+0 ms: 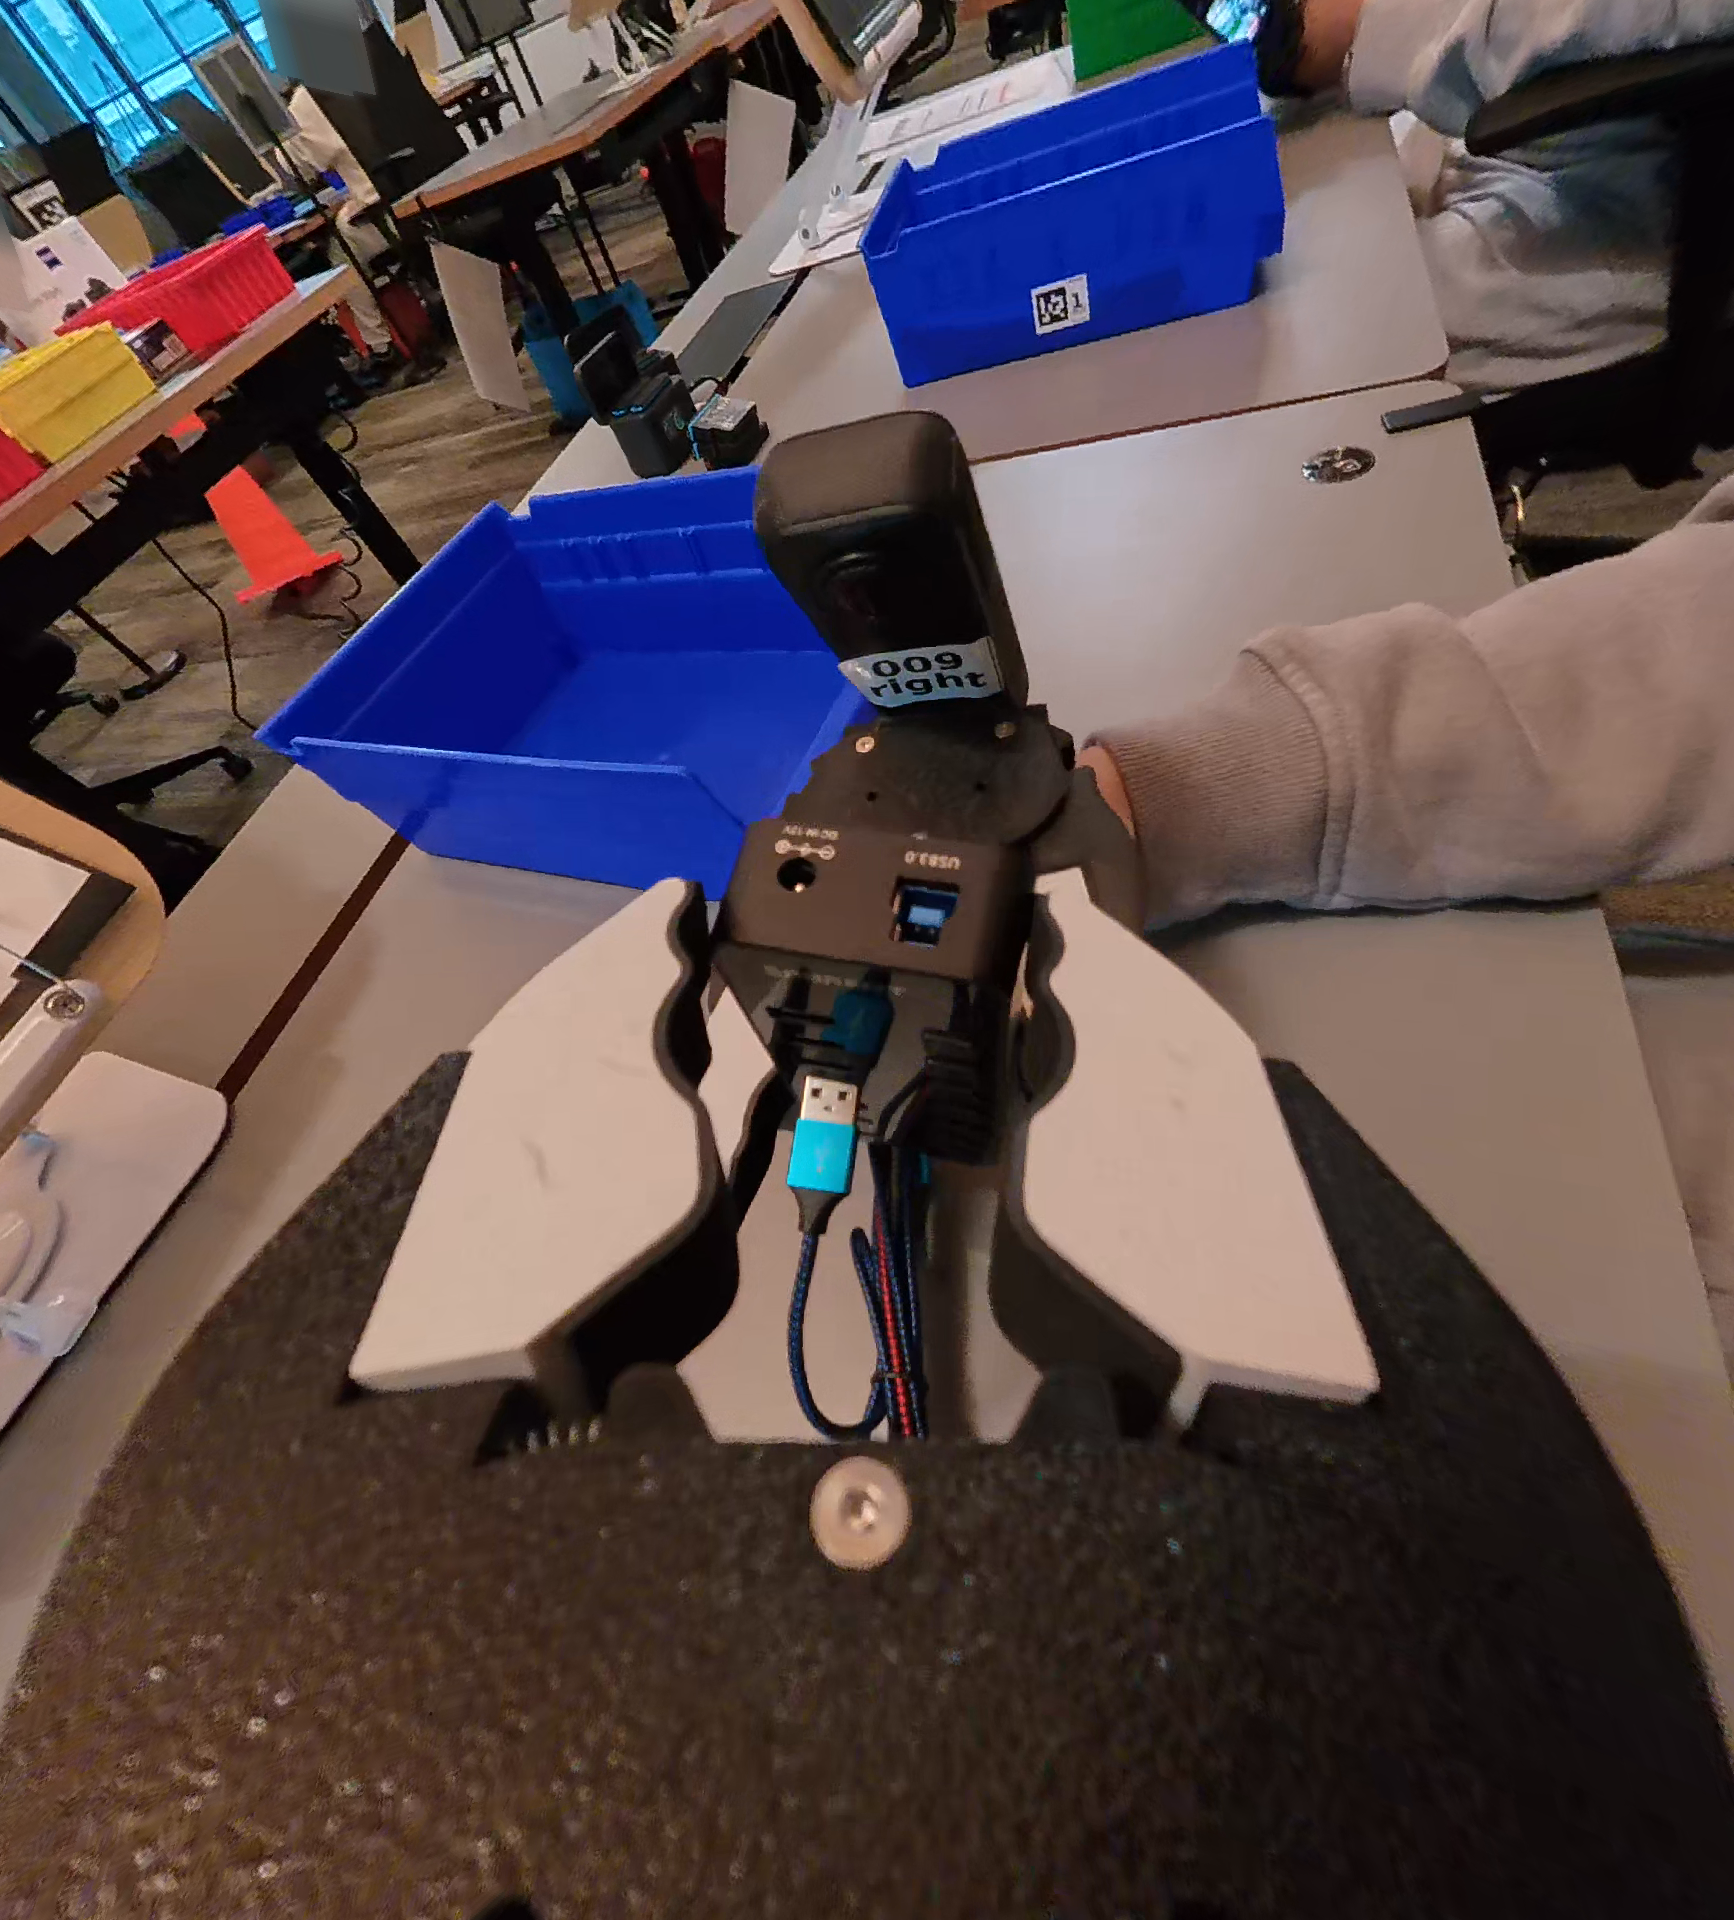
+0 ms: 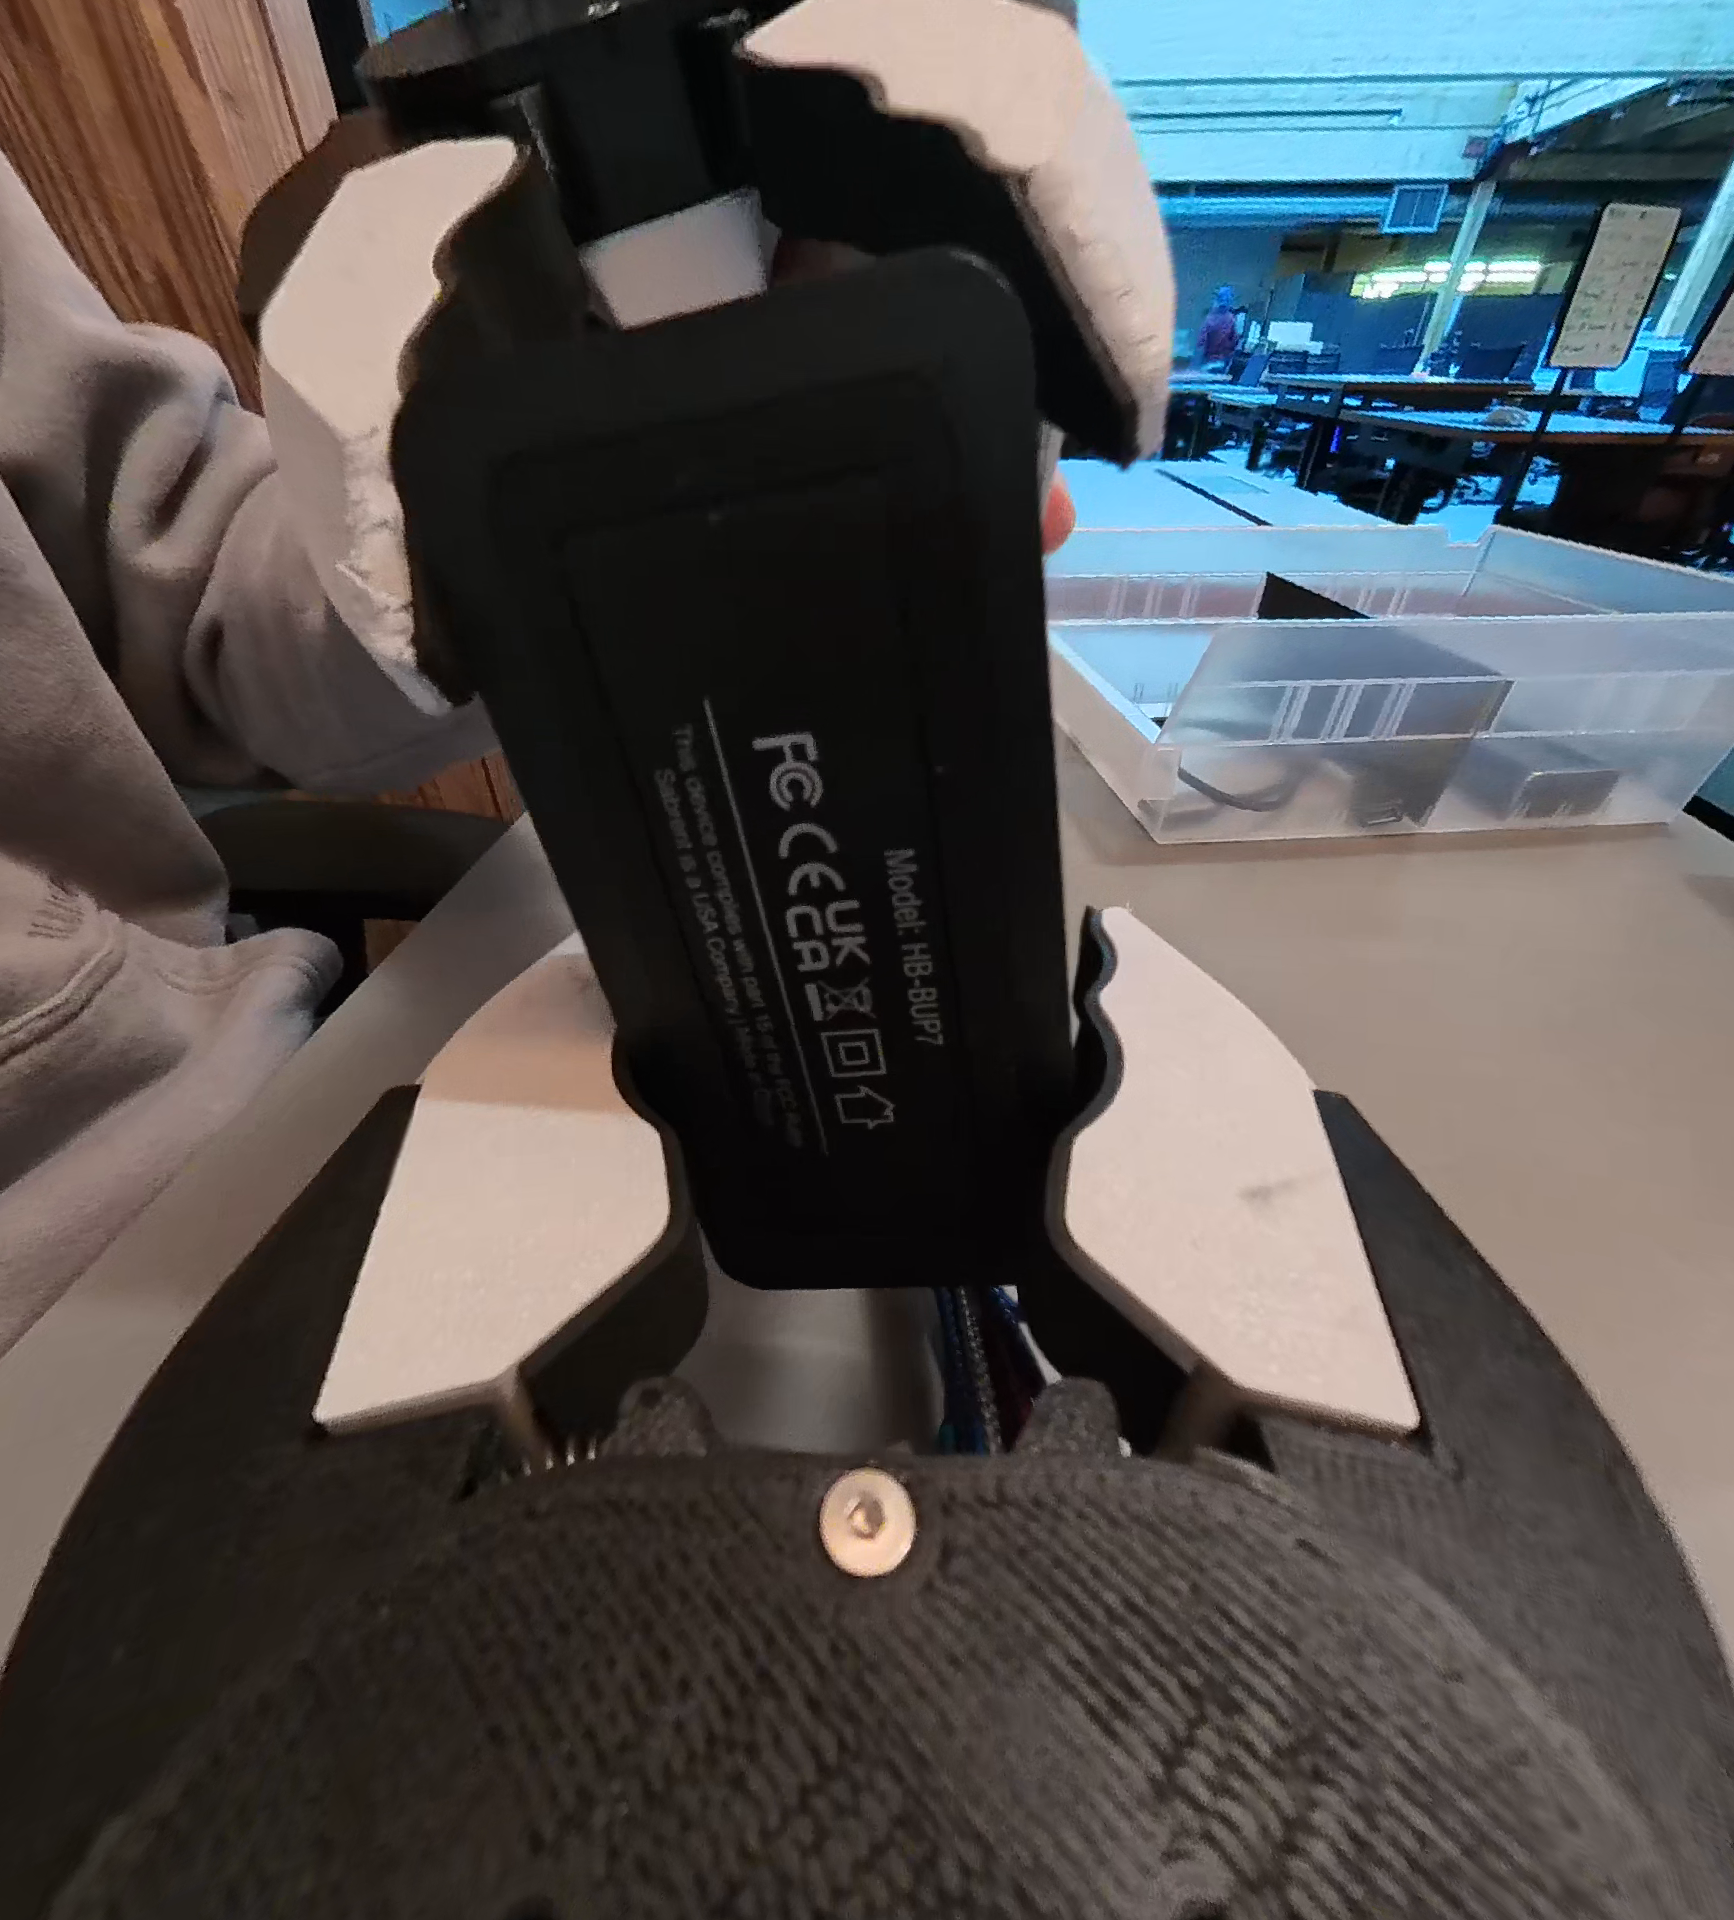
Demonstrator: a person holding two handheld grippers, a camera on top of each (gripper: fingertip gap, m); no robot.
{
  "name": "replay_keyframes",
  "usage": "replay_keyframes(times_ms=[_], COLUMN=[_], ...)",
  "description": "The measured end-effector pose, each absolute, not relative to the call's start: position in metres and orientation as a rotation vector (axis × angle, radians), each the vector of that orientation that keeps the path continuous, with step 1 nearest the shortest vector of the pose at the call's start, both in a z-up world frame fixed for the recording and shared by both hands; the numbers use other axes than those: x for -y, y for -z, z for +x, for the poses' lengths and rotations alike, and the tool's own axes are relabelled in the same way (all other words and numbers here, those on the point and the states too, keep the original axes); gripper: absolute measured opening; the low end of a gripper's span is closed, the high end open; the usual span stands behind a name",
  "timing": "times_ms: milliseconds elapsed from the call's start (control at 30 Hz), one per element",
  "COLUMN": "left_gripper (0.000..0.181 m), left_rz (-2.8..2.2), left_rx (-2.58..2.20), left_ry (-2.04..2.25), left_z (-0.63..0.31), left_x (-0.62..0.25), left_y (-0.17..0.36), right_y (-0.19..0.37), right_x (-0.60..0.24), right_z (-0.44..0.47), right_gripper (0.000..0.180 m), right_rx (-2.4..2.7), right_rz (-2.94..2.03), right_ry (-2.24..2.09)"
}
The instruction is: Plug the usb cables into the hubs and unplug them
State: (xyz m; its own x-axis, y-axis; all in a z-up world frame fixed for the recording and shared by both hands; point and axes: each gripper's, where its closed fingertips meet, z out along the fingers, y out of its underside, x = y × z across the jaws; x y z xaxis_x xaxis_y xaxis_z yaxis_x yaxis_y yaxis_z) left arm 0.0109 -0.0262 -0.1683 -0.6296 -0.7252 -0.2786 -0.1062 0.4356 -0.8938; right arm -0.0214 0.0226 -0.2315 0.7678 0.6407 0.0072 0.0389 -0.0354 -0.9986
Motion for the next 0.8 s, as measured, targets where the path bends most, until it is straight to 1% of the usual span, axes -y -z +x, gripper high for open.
replay_keyframes(times_ms=[433,633,800], left_gripper=[0.058,0.058,0.059], left_rz=[-0.718,-0.667,-0.648], left_rx=[-2.044,-2.077,-2.044], left_ry=[1.196,1.168,1.241], left_z=[0.016,0.015,0.015], left_x=[0.018,0.02,0.023], left_y=[0.169,0.168,0.158], right_y=[0.229,0.214,0.204], right_x=[-0.032,-0.031,-0.028], right_z=[-0.014,-0.016,-0.015], right_gripper=[0.076,0.074,0.073], right_rx=[0.498,0.472,0.471], right_rz=[-1.578,-1.556,-1.546], right_ry=[-0.427,-0.425,-0.405])
